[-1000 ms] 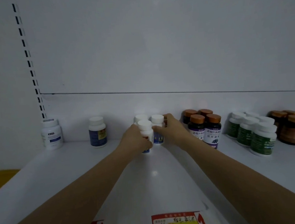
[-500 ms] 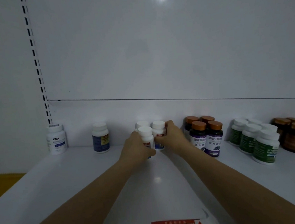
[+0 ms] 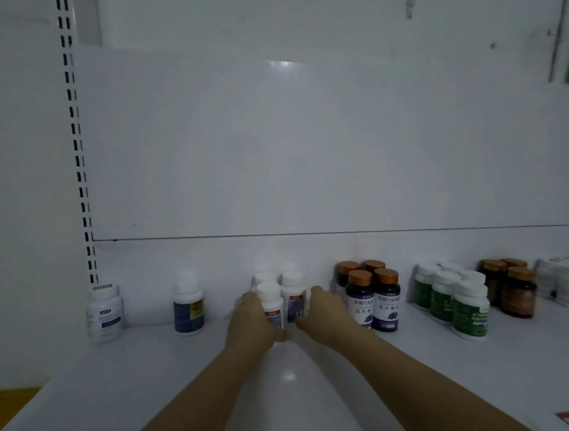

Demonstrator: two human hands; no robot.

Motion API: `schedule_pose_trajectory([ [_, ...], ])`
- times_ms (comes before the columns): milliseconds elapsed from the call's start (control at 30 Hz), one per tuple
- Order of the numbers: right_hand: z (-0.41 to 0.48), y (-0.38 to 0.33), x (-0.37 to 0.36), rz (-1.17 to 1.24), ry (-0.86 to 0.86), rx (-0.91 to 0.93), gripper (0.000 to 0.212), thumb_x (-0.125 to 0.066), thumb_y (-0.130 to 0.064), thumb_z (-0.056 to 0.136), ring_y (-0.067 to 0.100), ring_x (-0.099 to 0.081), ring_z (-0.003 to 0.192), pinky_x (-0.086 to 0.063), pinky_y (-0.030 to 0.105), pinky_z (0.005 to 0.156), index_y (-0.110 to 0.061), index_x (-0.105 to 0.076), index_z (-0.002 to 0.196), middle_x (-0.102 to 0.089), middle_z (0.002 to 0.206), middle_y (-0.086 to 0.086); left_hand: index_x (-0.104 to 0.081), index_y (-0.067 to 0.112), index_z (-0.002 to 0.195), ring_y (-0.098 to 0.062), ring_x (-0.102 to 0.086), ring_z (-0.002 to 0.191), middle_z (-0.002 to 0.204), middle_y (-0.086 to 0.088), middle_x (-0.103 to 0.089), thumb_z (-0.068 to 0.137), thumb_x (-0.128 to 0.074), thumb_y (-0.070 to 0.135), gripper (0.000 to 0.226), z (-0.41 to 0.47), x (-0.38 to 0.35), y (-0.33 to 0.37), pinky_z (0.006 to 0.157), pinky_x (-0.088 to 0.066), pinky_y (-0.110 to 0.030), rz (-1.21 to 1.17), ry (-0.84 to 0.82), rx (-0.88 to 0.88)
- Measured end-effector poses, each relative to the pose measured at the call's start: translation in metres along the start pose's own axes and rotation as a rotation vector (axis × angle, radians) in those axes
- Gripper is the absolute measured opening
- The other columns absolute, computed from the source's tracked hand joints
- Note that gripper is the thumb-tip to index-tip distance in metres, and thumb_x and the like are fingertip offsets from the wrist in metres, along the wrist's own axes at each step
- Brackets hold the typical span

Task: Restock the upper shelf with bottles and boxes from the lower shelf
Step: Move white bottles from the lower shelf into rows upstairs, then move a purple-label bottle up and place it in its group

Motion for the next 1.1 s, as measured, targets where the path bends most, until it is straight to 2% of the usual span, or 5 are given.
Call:
schedule_pose_trajectory([
  [200, -0.036, -0.004, 0.011, -0.274, -0.153, 0.072, 0.032, -0.048, -0.018, 0.094, 0.027, -0.057, 0.104, -0.044, 0.030, 0.078, 0.000, -0.055, 0.119, -0.058, 0.122, 0.016, -0.046, 0.011, 0.126, -0.027, -0.055, 0.116, 0.126, -0.009, -0.056, 0.072, -0.074, 0.038, 0.067, -0.025, 0.008, -0.002, 0.093, -0.047, -0.032, 0.350, -0.163, 0.050],
  [467, -0.109, 0.014, 0.052, -0.326, -0.187, 0.189, 0.049, -0.052, -0.034, 0.093, 0.029, -0.051, 0.121, -0.045, 0.039, 0.102, -0.007, -0.048, 0.134, -0.052, 0.135, 0.013, -0.050, 0.014, 0.124, -0.028, -0.049, 0.118, 0.128, -0.009, -0.054, 0.083, -0.060, 0.046, 0.053, -0.100, 0.019, 0.034, 0.095, -0.042, -0.035, 0.633, -0.162, -0.039],
  [633, -0.171, 0.054, 0.095, -0.328, -0.129, 0.236, 0.048, -0.051, -0.035, 0.093, 0.029, -0.050, 0.122, -0.044, 0.038, 0.102, -0.011, -0.050, 0.133, -0.052, 0.135, 0.012, -0.052, 0.013, 0.123, -0.030, -0.048, 0.119, 0.130, -0.011, -0.053, 0.086, -0.055, 0.049, 0.052, -0.169, 0.001, 0.095, 0.097, -0.043, -0.037, 0.608, -0.097, -0.100],
  [867, -0.256, 0.126, 0.149, -0.203, -0.047, 0.234, 0.046, -0.053, -0.032, 0.092, 0.025, -0.056, 0.116, -0.046, 0.032, 0.095, -0.010, -0.051, 0.132, -0.060, 0.128, 0.011, -0.053, 0.013, 0.128, -0.029, -0.047, 0.122, 0.130, -0.012, -0.054, 0.088, -0.057, 0.026, 0.043, -0.273, -0.057, 0.197, 0.101, -0.042, -0.040, 0.341, 0.032, -0.383],
  [1100, -0.304, 0.211, 0.144, -0.165, -0.108, 0.078, 0.039, -0.057, -0.029, 0.088, 0.023, -0.057, 0.110, -0.046, 0.030, 0.089, -0.014, -0.056, 0.125, -0.061, 0.124, 0.009, -0.054, 0.013, 0.124, -0.026, -0.054, 0.112, 0.121, -0.009, -0.058, 0.085, -0.059, 0.028, 0.042, -0.325, -0.139, 0.195, 0.095, -0.047, -0.037, 0.391, -0.199, -0.310],
])
Point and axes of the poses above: each hand's wrist, its own z-axis towards the middle knuckle, its own x-axis out of the back of the hand, y = z × x, the point moved 6 cm from there along z, towards the middle knuckle
